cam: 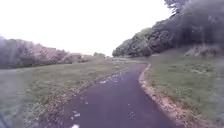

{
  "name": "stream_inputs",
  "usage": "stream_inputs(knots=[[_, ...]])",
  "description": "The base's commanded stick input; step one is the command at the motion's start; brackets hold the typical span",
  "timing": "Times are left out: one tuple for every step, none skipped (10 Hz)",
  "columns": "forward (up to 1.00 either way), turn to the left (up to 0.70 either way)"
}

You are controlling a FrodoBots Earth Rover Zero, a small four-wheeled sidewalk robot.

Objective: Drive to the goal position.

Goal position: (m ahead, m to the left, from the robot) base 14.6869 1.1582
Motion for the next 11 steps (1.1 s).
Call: stream_inputs(knots=[[0.6, -0.14], [0.6, -0.15], [0.6, -0.15], [0.6, -0.15], [0.6, -0.15], [0.6, -0.15], [0.6, -0.15], [0.6, -0.15], [0.6, -0.15], [0.6, -0.15], [0.6, -0.1]])
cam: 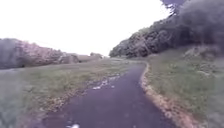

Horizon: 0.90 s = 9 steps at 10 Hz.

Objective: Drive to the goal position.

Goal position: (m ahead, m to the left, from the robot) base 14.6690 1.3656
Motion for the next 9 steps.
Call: stream_inputs(knots=[[0.6, -0.04], [0.6, 0.0], [0.6, 0.0], [0.6, 0.0], [0.6, 0.0], [0.6, 0.0], [0.6, 0.0], [0.6, 0.0], [0.0, 0.0]])
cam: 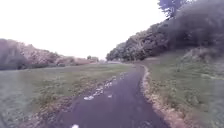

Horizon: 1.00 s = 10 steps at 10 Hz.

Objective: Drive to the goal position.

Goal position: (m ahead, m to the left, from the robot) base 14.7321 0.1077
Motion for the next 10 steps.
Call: stream_inputs(knots=[[0.0, 0.0], [0.0, 0.0], [0.0, 0.0], [0.0, 0.0], [0.0, 0.0], [0.0, 0.0], [0.0, 0.0], [0.0, 0.0], [0.15, 0.0], [0.39, 0.0]])
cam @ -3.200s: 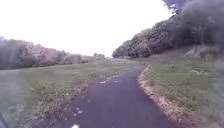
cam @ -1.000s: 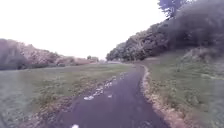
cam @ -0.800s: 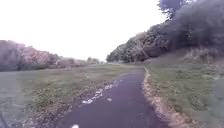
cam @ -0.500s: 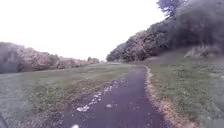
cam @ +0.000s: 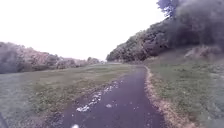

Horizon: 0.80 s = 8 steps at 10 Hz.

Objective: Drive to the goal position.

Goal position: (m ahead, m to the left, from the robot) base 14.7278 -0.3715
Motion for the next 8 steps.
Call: stream_inputs(knots=[[0.6, 0.0], [0.6, 0.0], [0.6, 0.0], [0.6, 0.0], [0.6, 0.0], [0.6, -0.15], [0.6, -0.15], [0.6, -0.15]])
